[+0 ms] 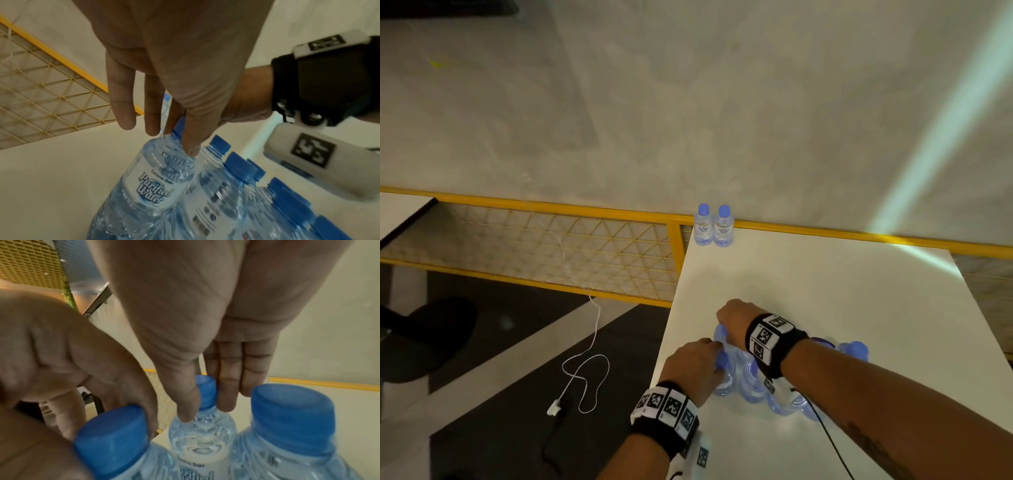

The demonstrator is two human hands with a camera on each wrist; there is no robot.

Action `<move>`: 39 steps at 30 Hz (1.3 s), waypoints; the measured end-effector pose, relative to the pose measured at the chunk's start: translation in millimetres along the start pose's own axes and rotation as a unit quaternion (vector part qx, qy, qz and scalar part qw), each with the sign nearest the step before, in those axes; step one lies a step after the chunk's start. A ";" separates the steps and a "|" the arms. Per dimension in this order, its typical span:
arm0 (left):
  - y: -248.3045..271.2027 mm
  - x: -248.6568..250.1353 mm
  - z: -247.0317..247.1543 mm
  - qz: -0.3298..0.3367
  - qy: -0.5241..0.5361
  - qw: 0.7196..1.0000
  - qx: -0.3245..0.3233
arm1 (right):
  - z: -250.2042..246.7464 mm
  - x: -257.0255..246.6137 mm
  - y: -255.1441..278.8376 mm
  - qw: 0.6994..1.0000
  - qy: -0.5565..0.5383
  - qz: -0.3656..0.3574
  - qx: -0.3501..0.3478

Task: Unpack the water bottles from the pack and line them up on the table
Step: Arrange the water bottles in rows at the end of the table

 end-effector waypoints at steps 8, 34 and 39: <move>-46.4 -42.3 -45.2 -0.015 0.025 0.999 0.016 | -41.3 36.3 -19.0 0.997 -0.064 0.013 0.043; -278.2 -74.2 -114.9 -0.108 0.060 0.988 0.090 | -85.3 128.1 -184.0 0.896 -0.390 0.161 0.142; -294.9 -75.5 -123.8 -0.112 0.064 0.988 0.086 | -82.1 137.0 -202.8 0.837 -0.496 0.186 0.138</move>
Point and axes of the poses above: each hand's wrist, its own y-axis away from the middle knuckle, its own z-axis out of the palm, x = y × z, the point moved 8 cm from there along -y, towards the middle knuckle, and after that the axes turned 1 degree about -x, right-handed, at the moved point
